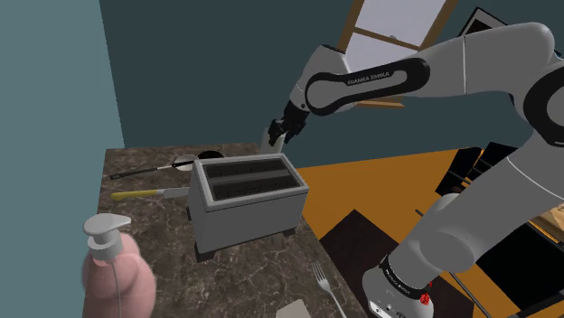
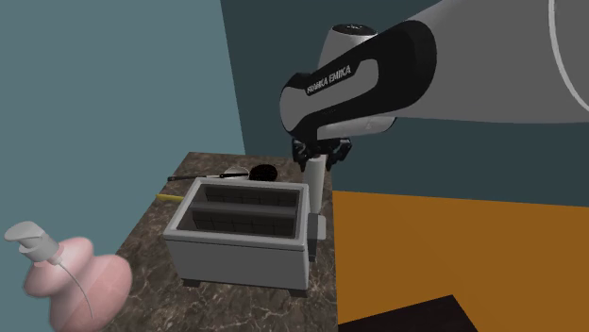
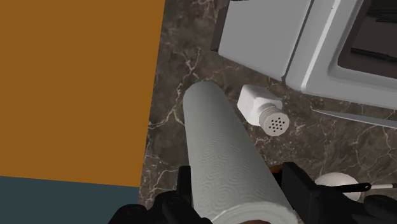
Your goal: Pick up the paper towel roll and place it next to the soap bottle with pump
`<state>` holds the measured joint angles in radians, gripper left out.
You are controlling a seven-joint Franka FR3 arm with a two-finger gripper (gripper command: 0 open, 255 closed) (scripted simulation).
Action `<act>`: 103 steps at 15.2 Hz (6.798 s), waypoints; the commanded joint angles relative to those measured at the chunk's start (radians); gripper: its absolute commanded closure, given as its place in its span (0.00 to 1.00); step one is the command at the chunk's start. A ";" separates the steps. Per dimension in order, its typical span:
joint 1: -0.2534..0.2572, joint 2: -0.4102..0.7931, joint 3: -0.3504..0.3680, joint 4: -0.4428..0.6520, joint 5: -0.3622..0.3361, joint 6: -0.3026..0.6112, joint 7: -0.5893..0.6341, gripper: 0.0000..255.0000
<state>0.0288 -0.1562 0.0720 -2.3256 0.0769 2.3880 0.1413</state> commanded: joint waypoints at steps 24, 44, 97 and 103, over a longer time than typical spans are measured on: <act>-0.005 -0.087 -0.006 0.256 -0.010 -0.343 0.015 1.00; -0.007 -0.058 -0.009 0.557 -0.017 -0.614 0.028 1.00; 0.329 0.162 0.557 1.109 -0.225 -0.992 0.896 1.00; 0.566 0.428 0.674 1.414 -0.470 -1.128 1.111 1.00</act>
<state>0.5308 0.2042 0.7255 -0.9992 -0.3259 1.3038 1.2083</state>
